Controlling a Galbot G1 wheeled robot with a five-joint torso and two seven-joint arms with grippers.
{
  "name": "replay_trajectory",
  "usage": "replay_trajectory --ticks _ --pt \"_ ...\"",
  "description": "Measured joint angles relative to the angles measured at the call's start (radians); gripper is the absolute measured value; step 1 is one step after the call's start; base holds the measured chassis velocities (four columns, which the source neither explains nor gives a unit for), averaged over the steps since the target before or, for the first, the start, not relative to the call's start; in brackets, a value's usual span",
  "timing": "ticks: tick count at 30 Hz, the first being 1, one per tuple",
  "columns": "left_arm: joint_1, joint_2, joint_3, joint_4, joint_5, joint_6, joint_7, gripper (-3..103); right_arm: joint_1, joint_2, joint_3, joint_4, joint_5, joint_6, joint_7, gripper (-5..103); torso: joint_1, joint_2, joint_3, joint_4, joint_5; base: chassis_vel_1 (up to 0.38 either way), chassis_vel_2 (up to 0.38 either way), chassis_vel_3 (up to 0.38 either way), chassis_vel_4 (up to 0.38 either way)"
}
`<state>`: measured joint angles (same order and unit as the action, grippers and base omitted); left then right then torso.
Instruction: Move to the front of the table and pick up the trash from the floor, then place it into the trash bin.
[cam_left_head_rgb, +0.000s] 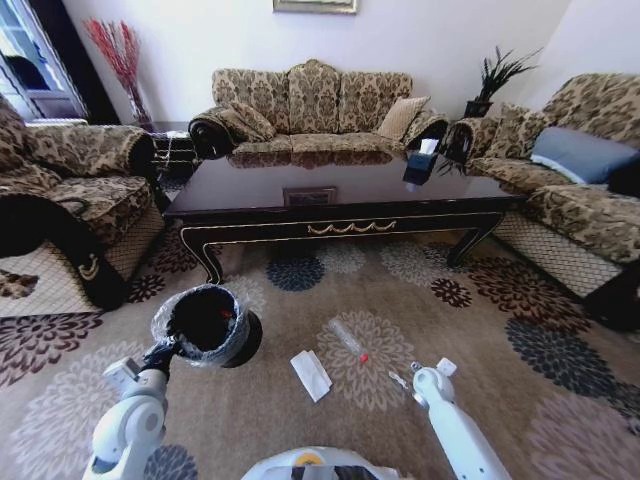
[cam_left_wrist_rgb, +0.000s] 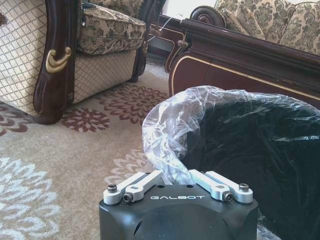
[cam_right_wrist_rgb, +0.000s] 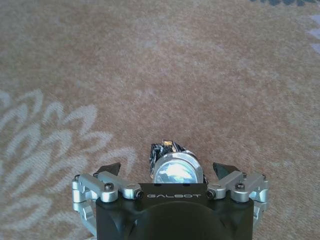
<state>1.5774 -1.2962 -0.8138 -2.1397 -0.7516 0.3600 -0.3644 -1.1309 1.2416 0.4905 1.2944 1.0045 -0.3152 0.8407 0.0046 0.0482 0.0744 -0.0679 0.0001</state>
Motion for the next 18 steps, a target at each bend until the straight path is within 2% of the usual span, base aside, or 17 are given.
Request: replay_trajectory --ticks 10,18 --pt "0.006 -0.01 0.003 -0.001 0.003 0.0 0.001 3 0.023 0.005 -0.002 -0.086 -0.033 0.01 -0.015 100 0.0 0.0 0.0 -0.0001 -0.0002 0.0 0.0 0.0 0.0" --pt "0.01 -0.01 0.003 -0.003 0.004 0.001 0.002 3 0.033 0.007 -0.003 -0.126 -0.034 0.019 -0.058 100 0.0 0.0 0.0 -0.0001 -0.0002 0.0 0.0 0.0 0.0"
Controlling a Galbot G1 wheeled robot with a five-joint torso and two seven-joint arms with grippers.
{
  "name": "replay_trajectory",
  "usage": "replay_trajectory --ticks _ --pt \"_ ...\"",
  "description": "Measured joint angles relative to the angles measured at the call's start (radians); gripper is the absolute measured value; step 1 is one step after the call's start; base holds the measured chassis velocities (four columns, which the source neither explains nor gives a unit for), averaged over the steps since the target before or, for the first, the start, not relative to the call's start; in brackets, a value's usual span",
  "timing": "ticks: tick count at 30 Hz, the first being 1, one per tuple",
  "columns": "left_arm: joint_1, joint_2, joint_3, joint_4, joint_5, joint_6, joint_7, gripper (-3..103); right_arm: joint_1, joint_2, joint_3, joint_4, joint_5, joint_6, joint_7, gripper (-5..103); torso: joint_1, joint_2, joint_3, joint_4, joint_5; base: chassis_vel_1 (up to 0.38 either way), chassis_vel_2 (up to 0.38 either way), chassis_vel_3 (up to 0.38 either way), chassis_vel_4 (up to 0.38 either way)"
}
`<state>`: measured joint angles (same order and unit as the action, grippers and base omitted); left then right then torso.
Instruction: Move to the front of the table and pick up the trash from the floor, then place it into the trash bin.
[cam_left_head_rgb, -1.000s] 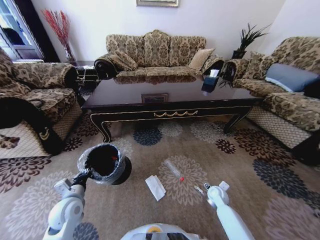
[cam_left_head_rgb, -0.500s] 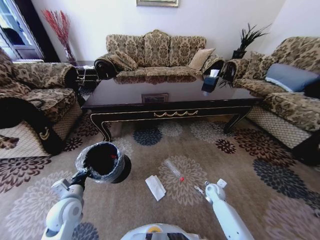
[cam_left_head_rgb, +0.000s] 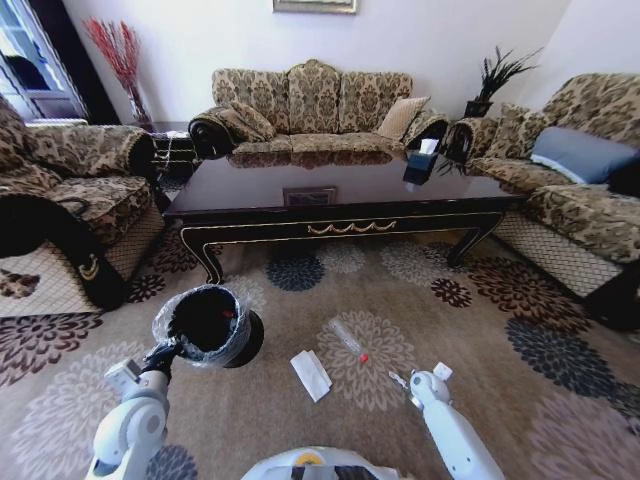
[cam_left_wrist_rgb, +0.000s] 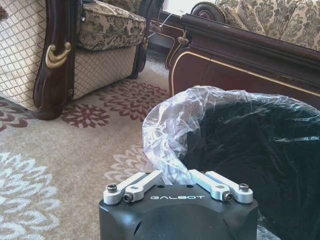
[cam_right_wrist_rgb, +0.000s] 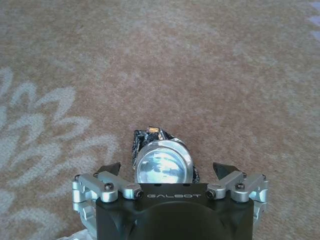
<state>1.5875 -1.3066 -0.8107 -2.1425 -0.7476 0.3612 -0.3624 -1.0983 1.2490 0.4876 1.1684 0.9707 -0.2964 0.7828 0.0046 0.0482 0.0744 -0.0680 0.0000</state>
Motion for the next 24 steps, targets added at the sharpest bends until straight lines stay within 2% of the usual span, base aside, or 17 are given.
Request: replay_trajectory --ticks 3,4,6,9,11,12,13,15,19,24 --pt "0.001 0.0 -0.001 -0.002 0.0 0.0 0.0 3 -0.001 0.001 0.0 -0.001 -0.003 0.0 -0.01 101 0.0 0.0 0.0 0.0 0.0001 0.0 0.0 0.0 0.0" --pt "0.001 0.0 -0.001 -0.004 0.0 0.0 0.0 3 -0.001 0.002 0.0 -0.001 -0.005 0.0 -0.012 97 0.0 0.0 0.0 0.0 0.0001 0.0 0.0 0.0 0.0" --pt "0.002 0.0 -0.001 -0.004 0.0 0.0 0.0 3 -0.001 0.002 0.0 -0.001 -0.006 0.0 -0.013 97 0.0 0.0 0.0 0.0 0.0 0.0 0.0 0.0 0.0" --pt "0.003 -0.002 -0.001 -0.005 0.002 0.0 0.001 3 -0.002 0.002 0.0 0.0 -0.013 0.001 -0.015 81 0.0 0.0 0.0 0.0 0.0001 0.0 0.0 0.0 0.0" --pt "0.004 -0.002 -0.001 -0.005 0.003 0.0 0.001 3 -0.002 0.002 0.0 -0.001 -0.015 0.001 -0.015 81 0.0 0.0 0.0 0.0 0.0 0.0 0.0 0.0 0.0" --pt "0.005 -0.004 0.0 -0.005 0.004 0.0 0.001 3 -0.002 0.002 -0.001 -0.004 -0.019 0.001 -0.018 70 0.0 0.0 0.0 0.0001 0.0001 0.0 0.0 0.0 0.0" --pt "0.006 -0.005 0.0 -0.005 0.005 0.0 0.001 3 -0.001 0.002 -0.001 -0.007 -0.022 0.002 -0.019 70 0.0 0.0 0.0 0.0004 0.0001 0.0 0.0 0.0 0.0" --pt "0.008 -0.005 0.001 -0.005 0.006 0.0 0.002 3 0.0 0.001 -0.001 -0.012 -0.026 0.003 -0.021 61 0.0 0.0 0.0 0.0005 0.0 0.0 0.0 0.0 0.0" --pt "0.009 -0.005 0.002 -0.005 0.007 0.0 0.002 3 0.002 -0.001 -0.001 -0.026 -0.035 0.006 -0.026 57 0.0 0.0 0.0 0.0003 -0.0002 0.0 0.0 0.0 0.0" --pt "0.012 -0.004 0.004 -0.005 0.009 0.0 0.003 3 -0.002 -0.003 0.001 -0.028 -0.041 0.007 -0.029 62 0.0 0.0 0.0 0.0003 0.0001 0.0 0.0 0.0 0.0"
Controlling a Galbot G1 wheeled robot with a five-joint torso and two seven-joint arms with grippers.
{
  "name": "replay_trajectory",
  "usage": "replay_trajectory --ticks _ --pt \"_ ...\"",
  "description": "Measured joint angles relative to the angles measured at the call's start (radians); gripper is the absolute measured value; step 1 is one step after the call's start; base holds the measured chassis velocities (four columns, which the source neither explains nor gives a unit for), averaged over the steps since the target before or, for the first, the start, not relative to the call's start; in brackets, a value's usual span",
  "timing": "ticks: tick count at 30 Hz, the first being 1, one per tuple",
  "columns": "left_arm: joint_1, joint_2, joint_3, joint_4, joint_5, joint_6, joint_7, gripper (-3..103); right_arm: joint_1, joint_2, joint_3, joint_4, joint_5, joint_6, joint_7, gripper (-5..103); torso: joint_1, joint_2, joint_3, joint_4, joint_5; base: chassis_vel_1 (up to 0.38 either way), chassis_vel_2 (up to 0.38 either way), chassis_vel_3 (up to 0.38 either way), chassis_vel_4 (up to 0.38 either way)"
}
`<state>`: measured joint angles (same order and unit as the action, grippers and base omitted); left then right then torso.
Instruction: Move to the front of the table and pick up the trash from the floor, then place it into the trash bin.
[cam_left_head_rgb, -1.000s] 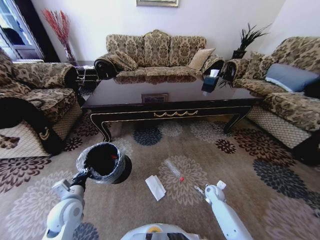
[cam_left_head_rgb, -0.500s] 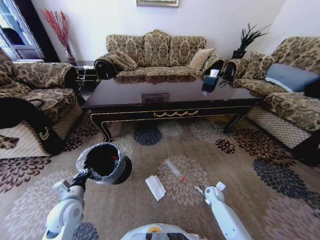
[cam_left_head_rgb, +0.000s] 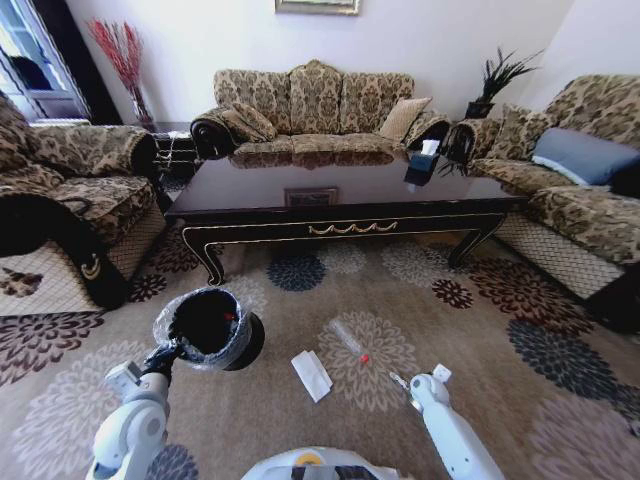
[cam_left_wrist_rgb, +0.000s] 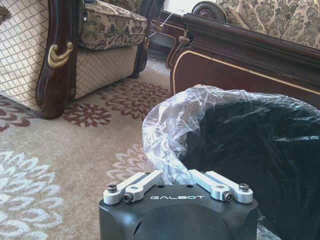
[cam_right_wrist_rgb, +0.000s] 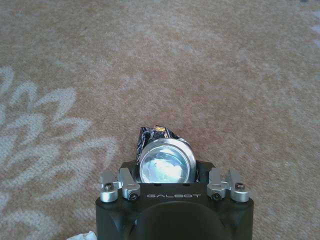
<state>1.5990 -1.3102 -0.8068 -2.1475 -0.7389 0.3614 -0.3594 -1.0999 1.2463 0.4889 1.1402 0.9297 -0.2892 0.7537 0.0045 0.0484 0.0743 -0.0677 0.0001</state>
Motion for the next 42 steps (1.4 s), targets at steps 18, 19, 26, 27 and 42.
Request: replay_trajectory --ticks 18,19,26,27,42 --pt "-0.006 -0.004 0.012 0.001 0.005 0.0 0.002 3 -0.142 -0.04 -0.04 0.317 0.008 -0.037 0.025 66 0.0 0.0 0.0 -0.0006 0.0 0.0 0.0 0.0 0.0" --pt "-0.007 -0.005 0.013 0.002 0.005 -0.001 0.002 3 -0.145 -0.04 -0.044 0.325 0.002 -0.039 0.028 66 0.0 0.0 0.0 -0.0006 -0.0001 0.0 0.0 0.0 0.0" --pt "-0.005 -0.007 0.013 0.005 0.006 -0.004 0.005 3 -0.121 -0.037 -0.04 0.259 -0.055 -0.029 0.031 82 0.0 0.0 0.0 -0.0003 0.0 0.0 0.0 0.0 0.0" --pt "-0.005 -0.006 0.013 0.007 0.007 -0.004 0.006 3 -0.112 -0.037 -0.033 0.24 -0.058 -0.026 0.032 88 0.0 0.0 0.0 -0.0003 0.0 0.0 0.0 0.0 0.0" --pt "-0.005 -0.006 0.015 0.011 0.016 -0.005 0.007 3 -0.009 -0.012 0.0 0.026 -0.012 -0.003 0.044 100 0.0 0.0 0.0 -0.0003 0.0 0.0 0.0 0.0 0.0"
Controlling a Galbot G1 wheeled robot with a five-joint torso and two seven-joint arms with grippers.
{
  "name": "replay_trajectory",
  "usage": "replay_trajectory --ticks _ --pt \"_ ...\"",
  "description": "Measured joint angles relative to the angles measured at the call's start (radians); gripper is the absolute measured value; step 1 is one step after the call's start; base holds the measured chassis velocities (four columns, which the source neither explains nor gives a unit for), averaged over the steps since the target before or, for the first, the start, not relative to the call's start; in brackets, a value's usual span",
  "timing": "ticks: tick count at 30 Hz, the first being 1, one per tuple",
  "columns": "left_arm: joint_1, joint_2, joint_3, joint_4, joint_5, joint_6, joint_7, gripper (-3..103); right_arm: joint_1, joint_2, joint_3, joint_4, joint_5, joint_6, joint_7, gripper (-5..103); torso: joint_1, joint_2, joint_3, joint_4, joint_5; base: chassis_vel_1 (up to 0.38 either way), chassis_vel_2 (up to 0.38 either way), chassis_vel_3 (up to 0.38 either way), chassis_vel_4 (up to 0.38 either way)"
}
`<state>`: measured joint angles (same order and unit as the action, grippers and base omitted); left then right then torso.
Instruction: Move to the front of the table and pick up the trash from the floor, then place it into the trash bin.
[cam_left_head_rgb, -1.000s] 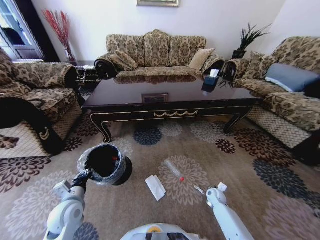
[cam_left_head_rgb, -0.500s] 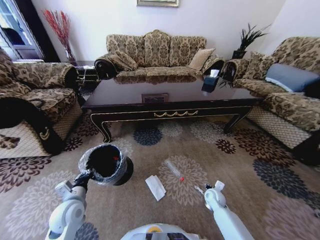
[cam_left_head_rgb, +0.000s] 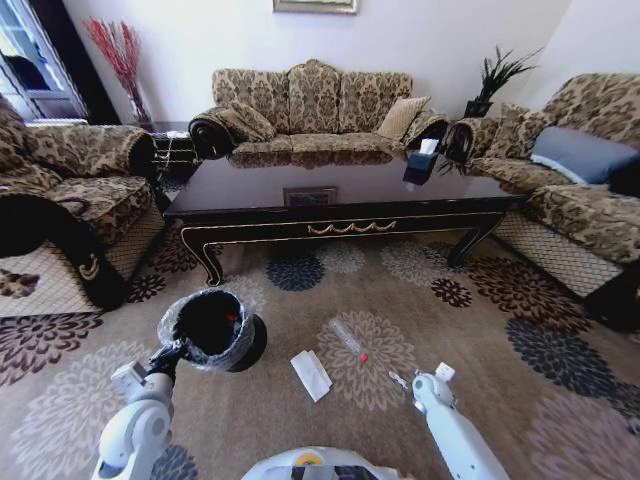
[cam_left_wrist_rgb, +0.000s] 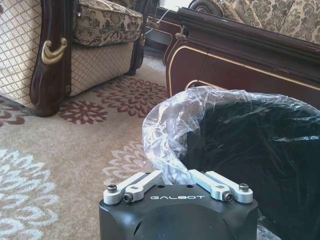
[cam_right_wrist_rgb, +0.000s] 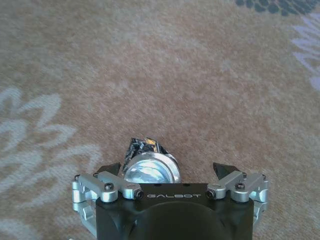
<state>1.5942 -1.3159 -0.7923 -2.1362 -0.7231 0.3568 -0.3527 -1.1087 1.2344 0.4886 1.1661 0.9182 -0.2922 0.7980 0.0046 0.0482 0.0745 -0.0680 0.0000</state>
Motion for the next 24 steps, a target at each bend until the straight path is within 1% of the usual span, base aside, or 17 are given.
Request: replay_trajectory --ticks 7,19,20,21,22,23,24 --pt "-0.001 0.001 -0.001 0.006 0.0 0.0 0.0 3 0.01 0.001 0.0 -0.029 -0.005 0.02 -0.047 100 0.0 0.0 0.0 0.0 0.0 0.0 0.0 0.0 0.0" --pt "-0.006 0.003 -0.001 0.012 -0.001 0.0 0.001 3 0.019 0.007 -0.01 -0.058 -0.042 0.022 -0.071 101 0.0 0.0 0.0 0.0 -0.0001 0.0 0.0 0.0 0.0" --pt "-0.006 0.004 -0.001 0.013 -0.001 0.0 0.001 3 0.019 0.009 -0.01 -0.061 -0.046 0.022 -0.074 99 0.0 0.0 0.0 0.0001 -0.0001 0.0 0.0 0.0 0.0" --pt "-0.006 0.004 -0.001 0.013 -0.001 0.0 0.001 3 0.019 0.009 -0.01 -0.061 -0.046 0.022 -0.074 99 0.0 0.0 0.0 0.0001 -0.0001 0.0 0.0 0.0 0.0" --pt "-0.007 0.004 -0.001 0.013 -0.001 0.0 0.001 3 0.02 0.009 -0.01 -0.064 -0.049 0.023 -0.077 95 0.0 0.0 0.0 0.0002 -0.0002 0.0 0.0 0.0 0.0" --pt "-0.007 0.004 -0.001 0.014 -0.001 0.0 0.001 3 0.02 0.01 -0.01 -0.065 -0.05 0.023 -0.078 95 0.0 0.0 0.0 0.0002 -0.0001 0.0 0.0 0.0 0.0" --pt "-0.008 0.004 -0.001 0.014 -0.001 0.0 0.001 3 0.022 0.01 -0.01 -0.067 -0.053 0.024 -0.081 90 0.0 0.0 0.0 0.0004 -0.0002 0.0 0.0 0.0 0.0"
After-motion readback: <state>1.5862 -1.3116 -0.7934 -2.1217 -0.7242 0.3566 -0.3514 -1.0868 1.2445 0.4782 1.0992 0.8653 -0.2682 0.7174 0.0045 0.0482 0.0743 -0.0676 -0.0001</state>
